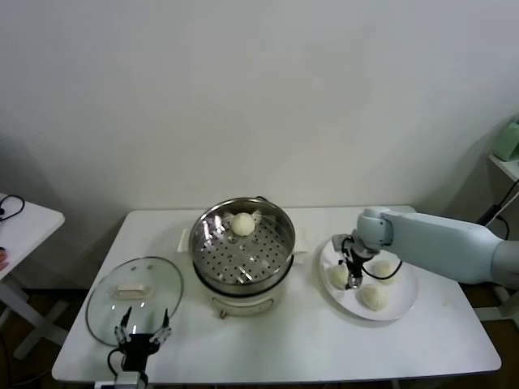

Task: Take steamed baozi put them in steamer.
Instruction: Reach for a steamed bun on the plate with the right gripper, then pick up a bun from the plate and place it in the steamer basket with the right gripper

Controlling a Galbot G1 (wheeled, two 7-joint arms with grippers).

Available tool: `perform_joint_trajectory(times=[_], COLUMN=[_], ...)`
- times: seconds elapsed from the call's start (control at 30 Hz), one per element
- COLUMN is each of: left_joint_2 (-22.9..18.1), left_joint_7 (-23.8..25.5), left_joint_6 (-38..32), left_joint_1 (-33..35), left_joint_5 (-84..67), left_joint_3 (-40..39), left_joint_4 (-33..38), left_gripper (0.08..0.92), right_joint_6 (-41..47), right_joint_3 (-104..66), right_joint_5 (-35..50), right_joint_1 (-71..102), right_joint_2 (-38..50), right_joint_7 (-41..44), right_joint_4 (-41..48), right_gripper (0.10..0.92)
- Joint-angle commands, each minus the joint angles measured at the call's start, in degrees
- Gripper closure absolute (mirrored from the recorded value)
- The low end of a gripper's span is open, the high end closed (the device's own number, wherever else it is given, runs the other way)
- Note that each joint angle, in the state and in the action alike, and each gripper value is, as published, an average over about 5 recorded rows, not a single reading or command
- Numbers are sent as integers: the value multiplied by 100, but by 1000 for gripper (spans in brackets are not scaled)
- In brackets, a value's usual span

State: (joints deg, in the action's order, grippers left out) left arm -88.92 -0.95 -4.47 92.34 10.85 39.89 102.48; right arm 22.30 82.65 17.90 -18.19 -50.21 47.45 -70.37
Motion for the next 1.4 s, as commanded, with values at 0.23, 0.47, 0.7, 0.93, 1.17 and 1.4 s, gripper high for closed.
perform_joint_trajectory(times=[0.23,0.47,0.7,0.93,1.17,1.4], left_joint_2=[-12,-23,-19,27,47,66], left_joint_7=[-7,-15,-15,-1,5,9], left_joint_6=[-8,-14,-10,8,4,-14], left_joint_1=[14,28,44,90,119,131], left_joint_5=[5,7,28,33,49,28], left_joint_3=[6,11,-18,-29,-59,-40], left_joint_4=[21,49,78,168,214,242], left_gripper=[177,177,177,177,177,177], right_joint_6=[-25,-132,-261,-345,-57,469], right_joint_3=[24,842,2000,2451,1866,916], right_joint_5=[-56,358,1127,1769,2394,2709], right_joint_1=[-178,-1423,-3371,-5095,-5376,-4631], right_joint_2=[55,368,645,396,-306,-1258], right_joint_7=[68,186,422,777,673,207], right_joint_4=[-79,-716,-1649,-2253,-2301,-2031], right_gripper=[399,406,406,406,406,406])
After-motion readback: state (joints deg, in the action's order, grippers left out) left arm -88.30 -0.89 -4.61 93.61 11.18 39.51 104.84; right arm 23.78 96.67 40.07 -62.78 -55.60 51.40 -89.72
